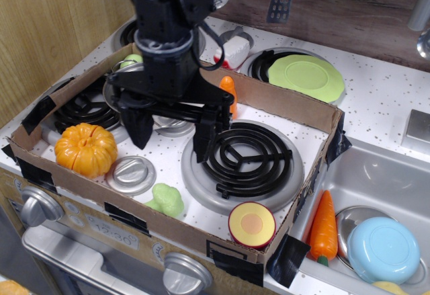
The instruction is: Put broccoli in pot
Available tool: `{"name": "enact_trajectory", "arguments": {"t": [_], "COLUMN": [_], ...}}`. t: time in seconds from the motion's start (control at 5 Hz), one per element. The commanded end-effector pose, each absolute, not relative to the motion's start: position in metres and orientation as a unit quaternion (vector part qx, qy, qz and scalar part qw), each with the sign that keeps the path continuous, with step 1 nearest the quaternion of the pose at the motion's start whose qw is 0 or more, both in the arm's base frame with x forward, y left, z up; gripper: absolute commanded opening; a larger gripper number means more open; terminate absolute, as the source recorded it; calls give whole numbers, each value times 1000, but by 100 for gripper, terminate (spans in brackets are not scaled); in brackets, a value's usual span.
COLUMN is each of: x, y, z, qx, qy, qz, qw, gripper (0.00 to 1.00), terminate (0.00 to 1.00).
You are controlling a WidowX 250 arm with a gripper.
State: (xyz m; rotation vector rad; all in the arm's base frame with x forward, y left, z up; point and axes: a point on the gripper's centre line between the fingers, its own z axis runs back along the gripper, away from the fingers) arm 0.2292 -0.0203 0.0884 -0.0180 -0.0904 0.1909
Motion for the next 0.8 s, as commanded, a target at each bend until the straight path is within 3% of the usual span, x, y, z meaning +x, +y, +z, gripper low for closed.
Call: {"name": "enact_trajectory", "arguments": {"t": [0.0, 0.6], "x": [232, 230], "y": [-19, -4], "z": [85, 44], "qx": [-12, -18], "qy": [-89, -95], "qz": [101, 99], "qw": [991, 990], "gripper": [100, 100], "terminate": [0, 0]}}
